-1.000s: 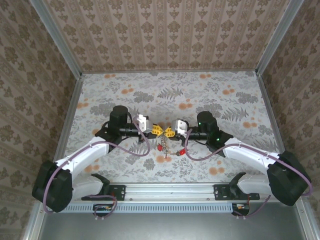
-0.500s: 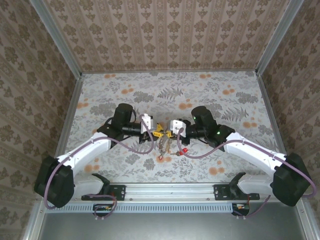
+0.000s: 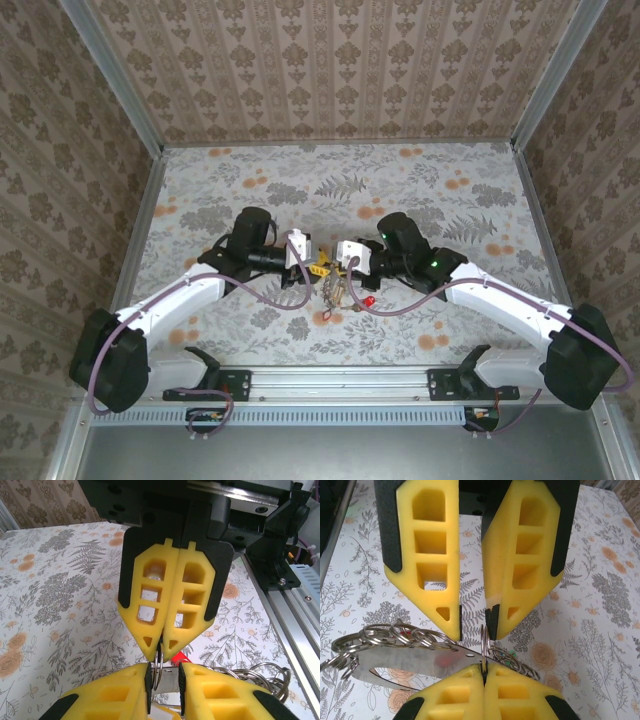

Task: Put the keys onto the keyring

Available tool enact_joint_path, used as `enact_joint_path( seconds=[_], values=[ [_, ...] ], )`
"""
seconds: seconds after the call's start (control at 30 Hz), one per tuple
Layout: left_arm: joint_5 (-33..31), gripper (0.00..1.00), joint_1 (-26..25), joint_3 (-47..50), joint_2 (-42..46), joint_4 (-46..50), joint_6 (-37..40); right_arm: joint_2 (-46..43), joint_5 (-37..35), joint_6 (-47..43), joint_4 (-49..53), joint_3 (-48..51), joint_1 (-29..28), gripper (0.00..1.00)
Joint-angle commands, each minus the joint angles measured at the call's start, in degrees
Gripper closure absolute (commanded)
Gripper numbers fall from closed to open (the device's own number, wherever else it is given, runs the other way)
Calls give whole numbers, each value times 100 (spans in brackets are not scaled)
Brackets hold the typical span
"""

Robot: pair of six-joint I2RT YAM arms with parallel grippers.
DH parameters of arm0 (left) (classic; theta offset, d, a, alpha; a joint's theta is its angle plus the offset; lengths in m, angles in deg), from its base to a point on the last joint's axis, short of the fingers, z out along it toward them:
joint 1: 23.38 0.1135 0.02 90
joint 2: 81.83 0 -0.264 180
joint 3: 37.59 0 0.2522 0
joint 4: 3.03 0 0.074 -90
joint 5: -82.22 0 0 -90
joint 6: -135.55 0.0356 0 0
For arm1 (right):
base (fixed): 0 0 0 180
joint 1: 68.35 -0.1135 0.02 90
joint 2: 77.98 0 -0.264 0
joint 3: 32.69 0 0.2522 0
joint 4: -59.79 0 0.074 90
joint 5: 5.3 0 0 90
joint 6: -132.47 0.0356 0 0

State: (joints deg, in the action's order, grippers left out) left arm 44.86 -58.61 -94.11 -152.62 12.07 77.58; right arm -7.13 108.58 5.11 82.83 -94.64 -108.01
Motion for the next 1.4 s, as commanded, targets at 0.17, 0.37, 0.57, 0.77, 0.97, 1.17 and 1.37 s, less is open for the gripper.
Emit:
enact_joint_path(
  seconds=[0.17,0.37,0.57,0.77,0.97,1.17,1.37],
  values=[
    [-30,81,-70,-255,-154,275,214,18,-32,0,-231,-159,-41,100],
    [-172,80,-99,-292,-225,323,263,-54,110,75,-405,-69,-37,100],
    [-272,100,-116,-288,-171,290,324,-62,231,123,-485,5,-42,100],
    [-122,100,-96,-81,100,-161,274,-255,938,493,-1300,550,245,77],
    [186,100,-31,84,234,-626,52,-356,1494,951,-2198,992,474,70],
    [351,100,-2,156,250,-1021,-156,-283,1699,1252,-2771,1116,527,77],
    [323,100,-2,179,261,-1073,-194,-282,1820,1342,-2908,1143,546,92]
  ],
)
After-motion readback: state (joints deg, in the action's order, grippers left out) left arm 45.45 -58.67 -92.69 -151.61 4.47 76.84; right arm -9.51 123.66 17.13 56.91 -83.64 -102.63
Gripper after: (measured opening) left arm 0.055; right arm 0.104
